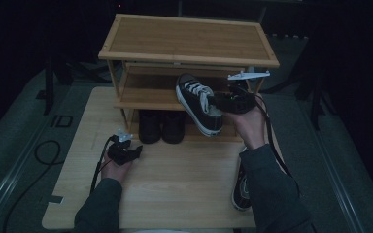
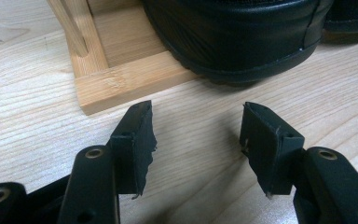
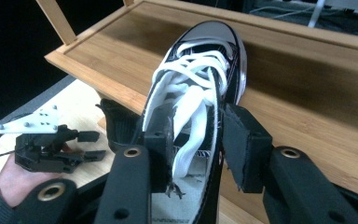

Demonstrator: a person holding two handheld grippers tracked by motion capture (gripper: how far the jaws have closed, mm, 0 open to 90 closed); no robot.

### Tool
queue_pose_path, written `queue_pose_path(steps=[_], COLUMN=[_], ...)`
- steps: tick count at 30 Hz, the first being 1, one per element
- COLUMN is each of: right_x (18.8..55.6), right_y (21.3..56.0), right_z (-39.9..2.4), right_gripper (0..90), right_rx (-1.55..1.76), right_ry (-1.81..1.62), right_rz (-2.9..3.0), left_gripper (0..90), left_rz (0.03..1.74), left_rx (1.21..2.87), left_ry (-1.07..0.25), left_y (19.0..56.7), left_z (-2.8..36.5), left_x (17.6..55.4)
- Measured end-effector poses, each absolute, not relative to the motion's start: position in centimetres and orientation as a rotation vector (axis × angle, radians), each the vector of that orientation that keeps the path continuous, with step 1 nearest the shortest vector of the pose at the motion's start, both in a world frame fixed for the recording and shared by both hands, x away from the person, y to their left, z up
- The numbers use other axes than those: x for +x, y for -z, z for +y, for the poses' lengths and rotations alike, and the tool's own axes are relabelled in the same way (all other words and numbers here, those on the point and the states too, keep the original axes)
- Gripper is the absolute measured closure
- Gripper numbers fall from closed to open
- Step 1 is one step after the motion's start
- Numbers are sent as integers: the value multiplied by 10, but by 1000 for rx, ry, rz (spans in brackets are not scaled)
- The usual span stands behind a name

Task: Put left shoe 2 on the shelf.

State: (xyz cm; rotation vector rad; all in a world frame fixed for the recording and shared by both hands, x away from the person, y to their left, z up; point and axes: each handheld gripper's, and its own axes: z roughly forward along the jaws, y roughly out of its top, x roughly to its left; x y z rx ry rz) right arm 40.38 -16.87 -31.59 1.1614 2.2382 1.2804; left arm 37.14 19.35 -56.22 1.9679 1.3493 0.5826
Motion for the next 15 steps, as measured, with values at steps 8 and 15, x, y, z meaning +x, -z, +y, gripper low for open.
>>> queue_pose_path(steps=[8,15], right_x=[392,385], right_y=[307,311], right_z=[-180,-186], right_gripper=[592,527], right_rx=[1127,1123], right_ry=[-1231,-1165], right_rz=[2192,2165], left_gripper=[449,452], left_rz=[1349,1356], left_rx=[1968,1964], left_ry=[-583,-586], left_y=[562,562], left_z=[193,193], left_x=[371,371])
